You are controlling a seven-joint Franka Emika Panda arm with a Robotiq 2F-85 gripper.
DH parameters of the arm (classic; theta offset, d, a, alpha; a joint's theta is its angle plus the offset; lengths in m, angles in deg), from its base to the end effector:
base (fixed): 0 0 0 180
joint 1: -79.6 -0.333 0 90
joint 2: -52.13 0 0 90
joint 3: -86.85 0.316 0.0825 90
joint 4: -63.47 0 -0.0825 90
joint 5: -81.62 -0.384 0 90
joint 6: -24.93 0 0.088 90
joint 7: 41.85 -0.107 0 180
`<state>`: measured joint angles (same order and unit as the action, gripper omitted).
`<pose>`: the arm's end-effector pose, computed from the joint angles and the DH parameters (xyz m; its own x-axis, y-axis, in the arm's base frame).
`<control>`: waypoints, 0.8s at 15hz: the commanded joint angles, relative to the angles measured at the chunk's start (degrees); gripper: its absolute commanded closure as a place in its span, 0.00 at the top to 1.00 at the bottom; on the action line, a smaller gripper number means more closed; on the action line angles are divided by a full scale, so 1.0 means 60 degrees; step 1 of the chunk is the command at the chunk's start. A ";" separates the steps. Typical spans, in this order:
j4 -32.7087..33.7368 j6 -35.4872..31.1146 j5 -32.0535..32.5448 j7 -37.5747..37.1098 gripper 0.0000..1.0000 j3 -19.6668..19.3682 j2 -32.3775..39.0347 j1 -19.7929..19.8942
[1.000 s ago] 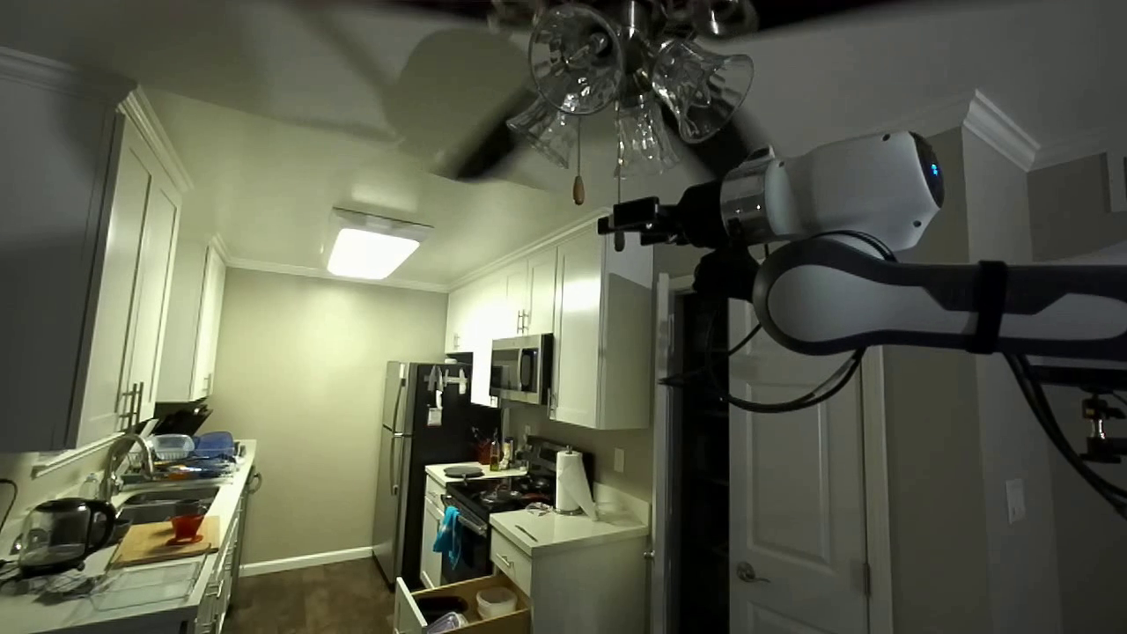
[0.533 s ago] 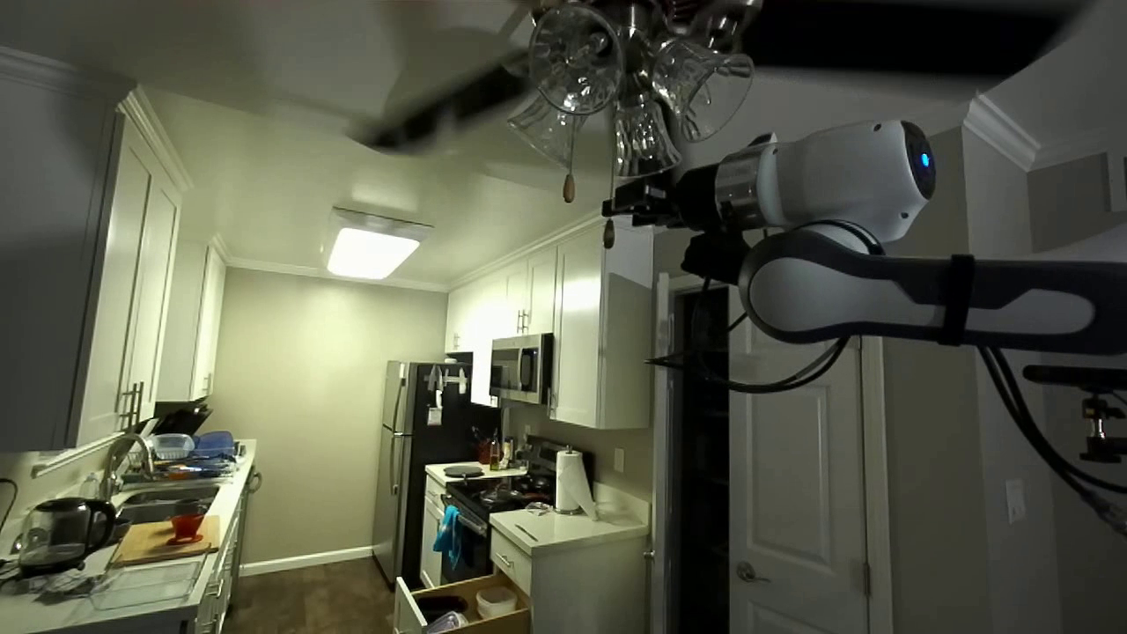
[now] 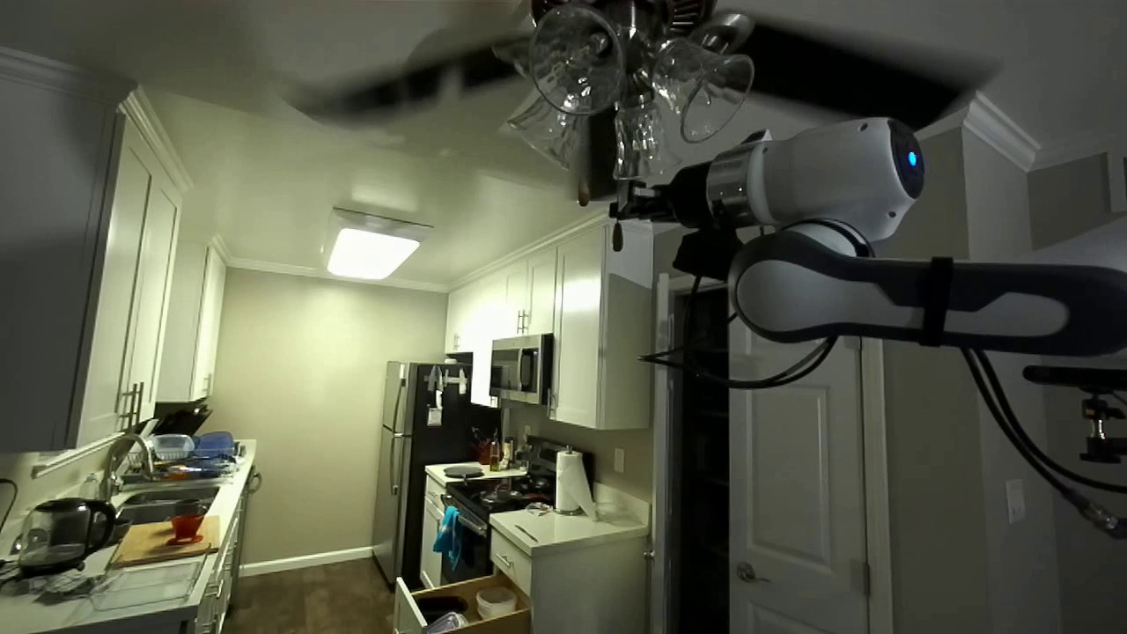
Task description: Turn on the fan lights
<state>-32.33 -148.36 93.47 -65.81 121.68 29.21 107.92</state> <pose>0.4131 0.1786 0.9074 -0.1207 0.0009 0.9927 0.0772 -0.9970 0.0102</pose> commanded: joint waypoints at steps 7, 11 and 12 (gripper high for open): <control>-0.0139 -0.0059 0.0042 -0.0045 0.00 0.0563 0.0064 0.0591; -0.0442 -0.0019 -0.0008 -0.0015 0.27 0.0494 0.0019 0.0545; -0.0452 -0.0016 -0.0013 -0.0011 0.32 0.0483 0.0023 0.0545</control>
<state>-34.21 -148.28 93.45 -65.82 124.89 29.55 111.11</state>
